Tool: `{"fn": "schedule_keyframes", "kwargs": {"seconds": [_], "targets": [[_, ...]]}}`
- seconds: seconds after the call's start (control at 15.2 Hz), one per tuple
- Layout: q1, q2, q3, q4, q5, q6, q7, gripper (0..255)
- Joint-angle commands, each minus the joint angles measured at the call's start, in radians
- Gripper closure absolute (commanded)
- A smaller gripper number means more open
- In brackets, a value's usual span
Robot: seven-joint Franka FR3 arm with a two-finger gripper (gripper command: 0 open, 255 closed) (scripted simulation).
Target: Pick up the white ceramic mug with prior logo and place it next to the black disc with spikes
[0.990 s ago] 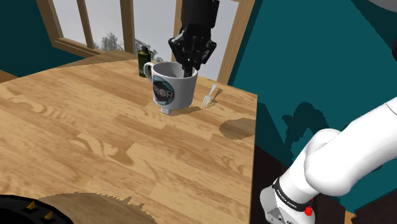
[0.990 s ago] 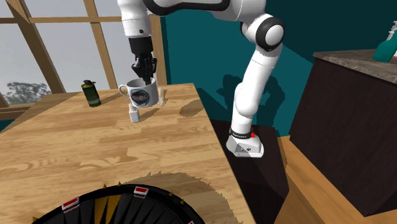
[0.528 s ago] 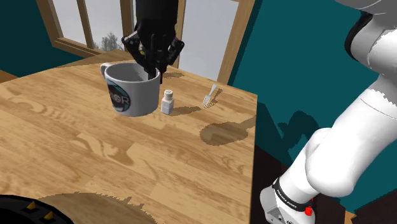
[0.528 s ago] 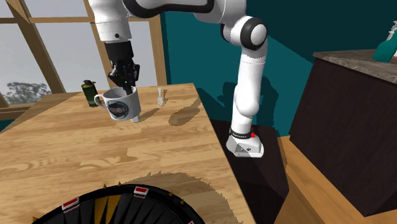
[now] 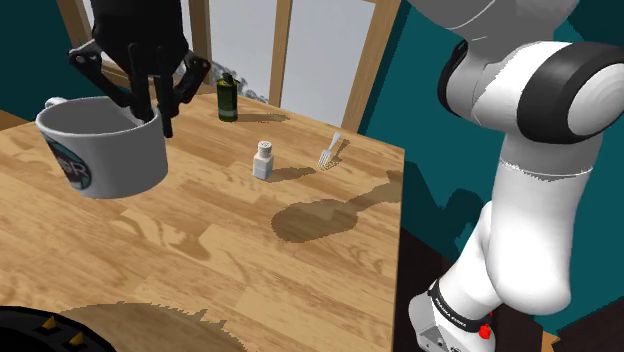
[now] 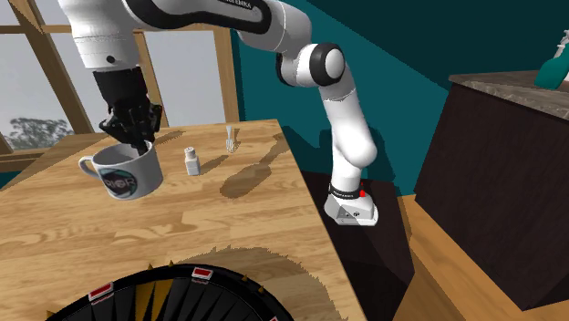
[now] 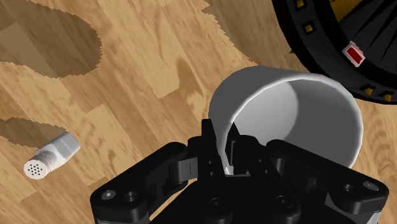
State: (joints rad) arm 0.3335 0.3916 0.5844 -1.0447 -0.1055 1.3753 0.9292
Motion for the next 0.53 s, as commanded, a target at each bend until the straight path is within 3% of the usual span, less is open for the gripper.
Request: {"fn": "schedule_keyframes", "kwargs": {"seconds": [0.0, 0.46], "targets": [[0.064, 0.088, -0.003, 0.128, -0.047, -0.044, 0.031, 255], [0.003, 0.013, 0.001, -0.089, -0.006, 0.099, 0.015, 255]]}}
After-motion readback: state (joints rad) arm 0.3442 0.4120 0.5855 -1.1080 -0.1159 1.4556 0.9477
